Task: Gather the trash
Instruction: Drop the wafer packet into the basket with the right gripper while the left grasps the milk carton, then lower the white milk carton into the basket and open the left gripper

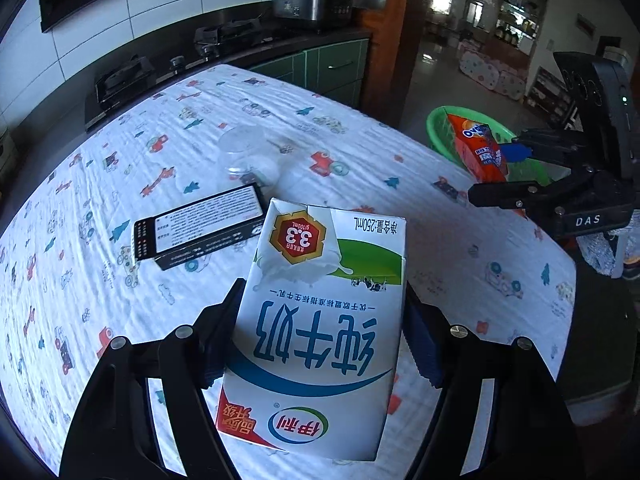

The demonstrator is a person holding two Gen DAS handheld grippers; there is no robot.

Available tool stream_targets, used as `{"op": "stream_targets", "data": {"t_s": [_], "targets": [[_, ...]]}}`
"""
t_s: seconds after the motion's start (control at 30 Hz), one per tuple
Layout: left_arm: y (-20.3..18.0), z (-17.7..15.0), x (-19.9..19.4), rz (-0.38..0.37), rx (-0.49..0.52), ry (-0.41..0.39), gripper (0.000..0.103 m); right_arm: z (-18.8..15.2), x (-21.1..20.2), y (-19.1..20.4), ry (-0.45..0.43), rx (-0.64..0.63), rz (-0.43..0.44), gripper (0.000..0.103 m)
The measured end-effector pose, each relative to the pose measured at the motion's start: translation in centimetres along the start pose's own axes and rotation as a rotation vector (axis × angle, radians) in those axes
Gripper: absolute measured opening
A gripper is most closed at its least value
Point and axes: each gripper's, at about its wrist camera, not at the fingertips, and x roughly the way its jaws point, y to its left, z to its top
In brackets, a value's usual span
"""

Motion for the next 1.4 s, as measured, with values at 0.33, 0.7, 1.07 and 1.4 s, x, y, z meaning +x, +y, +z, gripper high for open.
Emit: {"op": "stream_targets", "data": {"t_s": [0.33,0.7,1.07,1.4], "targets": [[-5.4,2.5,1.2,-0.049,0.046,-0.006,0.071,-4.3,-4.9,-9.9,-0.044,0.209,-0.210,0.063],[-10.3,6.4,2.8,-0.090,0.073,-0.021,0.071,-8.1,-6.6,-19.9,-0.075,0.442,-0.349,0.084],[-14.5,10.6,6.1,-0.137,0.060,-0.017,0.071,-9.6,-8.2,-21.6,-0.116,0.471,-0.370,0.086],[-18.9,14.1,11.4,-0.145,0.046,0.020,0.071,-11.8,-11.9,-20.4,-0.171,0.443,-0.361,0.089]]}}
